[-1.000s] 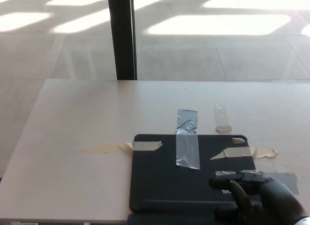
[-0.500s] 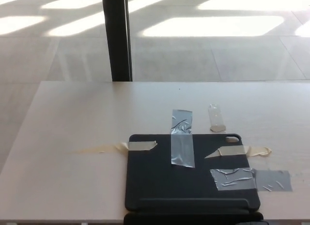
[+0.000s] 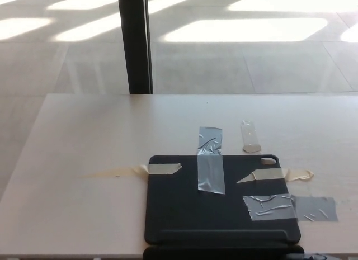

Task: The robot uses its right hand to open a folded tablet cover kept in the middle of the desk

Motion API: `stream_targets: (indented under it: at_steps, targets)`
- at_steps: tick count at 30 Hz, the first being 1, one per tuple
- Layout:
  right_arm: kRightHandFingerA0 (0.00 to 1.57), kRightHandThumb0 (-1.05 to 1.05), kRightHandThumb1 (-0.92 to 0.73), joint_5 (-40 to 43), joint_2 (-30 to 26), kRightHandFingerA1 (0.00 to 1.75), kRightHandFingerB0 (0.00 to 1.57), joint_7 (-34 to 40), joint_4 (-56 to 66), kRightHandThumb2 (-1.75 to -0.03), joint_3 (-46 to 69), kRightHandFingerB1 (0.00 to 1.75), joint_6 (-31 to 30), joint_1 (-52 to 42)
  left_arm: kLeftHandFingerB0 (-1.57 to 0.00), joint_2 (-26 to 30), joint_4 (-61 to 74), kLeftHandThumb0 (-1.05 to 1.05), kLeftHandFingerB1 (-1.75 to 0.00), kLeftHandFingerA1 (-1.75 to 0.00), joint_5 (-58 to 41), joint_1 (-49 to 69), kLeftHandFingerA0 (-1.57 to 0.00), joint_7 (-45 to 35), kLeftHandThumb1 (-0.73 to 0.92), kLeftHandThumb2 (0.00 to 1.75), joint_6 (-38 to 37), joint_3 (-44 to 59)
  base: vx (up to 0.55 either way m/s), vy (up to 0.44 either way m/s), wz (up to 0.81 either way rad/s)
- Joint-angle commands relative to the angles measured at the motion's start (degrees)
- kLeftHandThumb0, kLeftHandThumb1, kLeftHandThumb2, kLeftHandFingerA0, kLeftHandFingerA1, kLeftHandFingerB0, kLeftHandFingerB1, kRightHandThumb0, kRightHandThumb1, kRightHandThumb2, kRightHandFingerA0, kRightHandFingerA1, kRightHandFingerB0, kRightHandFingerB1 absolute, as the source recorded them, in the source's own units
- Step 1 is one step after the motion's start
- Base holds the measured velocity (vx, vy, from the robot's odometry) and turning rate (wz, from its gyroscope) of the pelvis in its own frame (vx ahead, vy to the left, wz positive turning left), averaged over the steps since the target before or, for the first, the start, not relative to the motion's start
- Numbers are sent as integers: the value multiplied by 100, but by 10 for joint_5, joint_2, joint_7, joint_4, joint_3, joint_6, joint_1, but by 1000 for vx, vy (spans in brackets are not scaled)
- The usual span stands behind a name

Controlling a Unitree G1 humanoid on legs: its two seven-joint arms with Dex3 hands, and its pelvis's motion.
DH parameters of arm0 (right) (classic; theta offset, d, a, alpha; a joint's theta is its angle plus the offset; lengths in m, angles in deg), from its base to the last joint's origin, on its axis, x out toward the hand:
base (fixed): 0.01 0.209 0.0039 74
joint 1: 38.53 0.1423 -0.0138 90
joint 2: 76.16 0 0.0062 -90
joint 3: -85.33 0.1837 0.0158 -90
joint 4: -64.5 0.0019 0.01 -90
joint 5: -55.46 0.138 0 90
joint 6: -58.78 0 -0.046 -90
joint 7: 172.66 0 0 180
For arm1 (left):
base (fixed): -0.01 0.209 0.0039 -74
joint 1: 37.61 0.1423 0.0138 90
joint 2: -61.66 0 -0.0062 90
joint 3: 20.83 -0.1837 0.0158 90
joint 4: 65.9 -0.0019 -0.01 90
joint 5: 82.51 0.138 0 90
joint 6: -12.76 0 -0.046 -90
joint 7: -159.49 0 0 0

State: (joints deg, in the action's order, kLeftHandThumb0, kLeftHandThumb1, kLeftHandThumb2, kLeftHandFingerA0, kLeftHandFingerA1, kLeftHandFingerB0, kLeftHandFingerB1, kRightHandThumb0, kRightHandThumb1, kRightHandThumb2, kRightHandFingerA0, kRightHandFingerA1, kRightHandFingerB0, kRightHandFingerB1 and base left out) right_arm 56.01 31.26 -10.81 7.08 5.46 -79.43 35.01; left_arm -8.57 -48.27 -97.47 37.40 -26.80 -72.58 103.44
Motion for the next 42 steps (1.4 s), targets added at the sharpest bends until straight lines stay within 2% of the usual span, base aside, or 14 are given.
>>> stream_targets:
  at_steps: [1, 8, 11, 13, 15, 16, 17, 20, 21, 24, 28, 35, 36, 42]
  targets:
    - [78, -79, -92, 116, -56, 50, 60, 17, 40, -75, 219, 42, -124, 175, -56, 8, -3, -82, -64, -74, -3, 24, -77, -1, 91, 66, 2, -5, 0, 0, 0]
    - [77, -84, -92, 160, -179, 51, 62, 38, -78, -72, 410, 48, -83, 304, -56, 6, -5, -81, -64, -74, -5, 36, -76, -2, 91, 66, 0, -2, 0, 0, 0]
    - [70, -86, -92, 155, -228, 52, 61, 52, -141, -75, 466, 47, -54, 323, -57, 4, -6, -83, -65, -74, -5, 40, -74, -3, 91, 66, -1, -3, 0, 0, 0]
    - [79, -83, -92, 143, -262, 56, 66, 93, -256, -73, 523, 46, 53, 306, -58, 2, -6, -83, -66, -76, -5, 42, -77, -3, 91, 66, -2, -3, 0, 0, 0]
    - [76, -83, -92, 135, -270, 56, 61, 99, -289, -74, 532, 45, 80, 300, -59, 0, -4, -82, -66, -76, -5, 45, -77, -3, 91, 66, -3, -3, 0, 0, 0]
    - [73, -82, -92, 110, -276, 52, 63, 165, -371, -68, 555, 48, 163, 283, -56, -1, -6, -80, -64, -75, -6, 48, -76, 0, 91, 66, -4, -1, 0, 0, 0]
    - [75, -85, -91, 101, -277, 55, 59, 196, -411, -67, 569, 48, 201, 275, -55, -1, -7, -80, -63, -74, -7, 49, -77, -1, 92, 67, -4, 0, 0, 0, 0]
    - [84, -85, -89, 88, -278, 54, 69, 245, -443, -68, 587, 49, 208, 270, -55, -1, -8, -80, -63, -74, -9, 51, -75, -4, 92, 66, 1, 1, 0, 0, 0]
    - [77, -78, -92, 90, -280, 64, 57, 254, -472, -68, 596, 51, 236, 262, -56, -2, -8, -81, -63, -74, -6, 51, -75, -3, 92, 66, 0, -1, 0, 0, 0]
    - [77, -83, -92, 91, -283, 65, 54, 309, -584, -69, 623, 53, 335, 229, -57, -6, -8, -81, -64, -75, -4, 59, -77, 0, 91, 66, -3, -3, 0, 0, 0]
    - [73, -84, -92, 64, -264, 68, 57, 371, -623, -72, 615, 55, 392, 208, -56, -8, -8, -80, -64, -74, -6, 65, -73, -3, 92, 67, -3, -2, 0, 0, 0]
    - [68, -80, -91, 60, -251, 67, 55, 411, -688, -67, 607, 55, 398, 192, -56, -6, -8, -80, -64, -75, -8, 64, -75, 4, 91, 66, 3, 1, 0, 0, 0]
    - [65, -83, -92, 57, -247, 69, 57, 399, -694, -71, 598, 76, 394, 180, -57, -8, -8, -82, -64, -74, -4, 68, -76, 2, 92, 66, -6, -3, 0, 0, 0]
    - [69, -79, -90, 66, -253, 65, 65, 393, -749, -68, 586, 68, 414, 174, -57, -16, -8, -84, -65, -74, -3, 74, -75, 1, 91, 66, -10, -4, 0, 0, 0]
